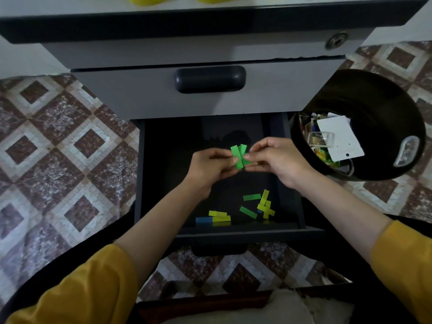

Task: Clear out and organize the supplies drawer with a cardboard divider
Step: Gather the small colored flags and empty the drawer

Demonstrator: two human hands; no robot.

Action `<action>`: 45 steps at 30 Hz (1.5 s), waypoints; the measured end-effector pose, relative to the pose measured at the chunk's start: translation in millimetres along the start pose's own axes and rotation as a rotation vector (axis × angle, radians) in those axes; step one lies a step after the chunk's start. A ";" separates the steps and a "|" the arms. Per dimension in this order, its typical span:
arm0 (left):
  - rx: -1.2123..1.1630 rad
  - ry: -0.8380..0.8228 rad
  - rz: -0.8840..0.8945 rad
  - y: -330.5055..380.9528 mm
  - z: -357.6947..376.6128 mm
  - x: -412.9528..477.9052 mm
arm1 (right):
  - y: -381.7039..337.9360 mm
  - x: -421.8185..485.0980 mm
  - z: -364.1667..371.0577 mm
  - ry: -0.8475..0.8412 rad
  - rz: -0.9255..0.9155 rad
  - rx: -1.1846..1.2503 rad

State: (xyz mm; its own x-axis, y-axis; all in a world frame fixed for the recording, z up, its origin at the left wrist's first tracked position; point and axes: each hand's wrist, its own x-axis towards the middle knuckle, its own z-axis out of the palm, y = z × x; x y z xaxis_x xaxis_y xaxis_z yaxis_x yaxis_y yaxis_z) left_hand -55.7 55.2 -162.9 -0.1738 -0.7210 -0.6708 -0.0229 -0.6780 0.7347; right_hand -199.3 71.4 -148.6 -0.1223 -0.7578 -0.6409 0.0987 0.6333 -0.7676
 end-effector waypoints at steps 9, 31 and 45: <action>0.029 0.035 -0.038 -3.5 0.5 1.2 | 3.4 0.9 -0.6 0.049 -0.067 -0.188; 0.117 0.016 -0.075 -2.5 -12.8 0.0 | 19.0 12.0 -1.1 0.019 -0.170 -0.485; 0.228 -0.002 -0.107 -9.0 -35.4 -0.3 | 95.7 32.8 11.0 -0.149 -0.166 -1.466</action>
State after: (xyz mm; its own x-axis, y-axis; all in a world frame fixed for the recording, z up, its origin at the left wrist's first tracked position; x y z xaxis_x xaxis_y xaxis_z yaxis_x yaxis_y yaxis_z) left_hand -20.5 56.4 -172.9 -0.1603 -0.6464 -0.7460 -0.2631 -0.7004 0.6635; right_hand -182.9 105.4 -243.1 0.0772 -0.7869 -0.6122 -0.9776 0.0608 -0.2014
